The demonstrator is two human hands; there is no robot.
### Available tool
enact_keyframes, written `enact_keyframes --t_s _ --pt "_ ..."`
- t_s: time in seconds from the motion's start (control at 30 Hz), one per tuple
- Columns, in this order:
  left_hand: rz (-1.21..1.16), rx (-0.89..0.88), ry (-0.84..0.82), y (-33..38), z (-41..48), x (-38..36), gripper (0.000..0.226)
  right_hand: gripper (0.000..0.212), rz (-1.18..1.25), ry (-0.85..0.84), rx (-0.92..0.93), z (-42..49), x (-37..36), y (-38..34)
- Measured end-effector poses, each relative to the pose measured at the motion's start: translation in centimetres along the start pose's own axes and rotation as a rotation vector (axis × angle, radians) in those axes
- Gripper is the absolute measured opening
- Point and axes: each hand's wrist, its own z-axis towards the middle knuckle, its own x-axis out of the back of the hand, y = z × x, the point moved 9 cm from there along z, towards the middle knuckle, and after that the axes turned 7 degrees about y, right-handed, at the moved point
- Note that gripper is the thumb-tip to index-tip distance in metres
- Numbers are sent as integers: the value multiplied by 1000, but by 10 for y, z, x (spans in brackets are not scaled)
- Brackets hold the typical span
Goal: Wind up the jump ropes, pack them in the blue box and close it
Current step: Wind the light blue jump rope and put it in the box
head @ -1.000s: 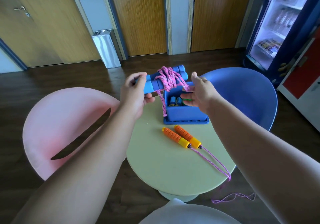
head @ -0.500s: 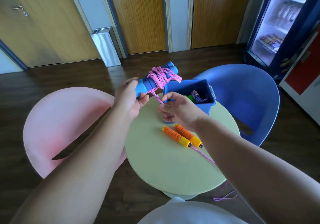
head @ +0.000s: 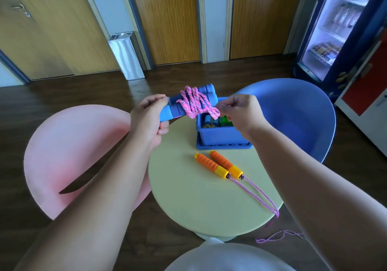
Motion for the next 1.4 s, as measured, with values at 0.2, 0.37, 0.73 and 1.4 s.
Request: enact_keyframes --t_s 0.2,0.37,0.73,1.4 --pt "80 -193 -49 8 -6 9 14 17 -110 -51 90 -13 6 -17" --pt "186 -310 -84 5 -16 13 22 2 -196 -24 118 -28 7 -9" --pt "454 -597 -102 -3 -44 -2 14 21 -94 52 -150 -34 26 32" --pt "459 -700 64 -48 -75 -35 16 49 -205 235 217 -60 35 18"
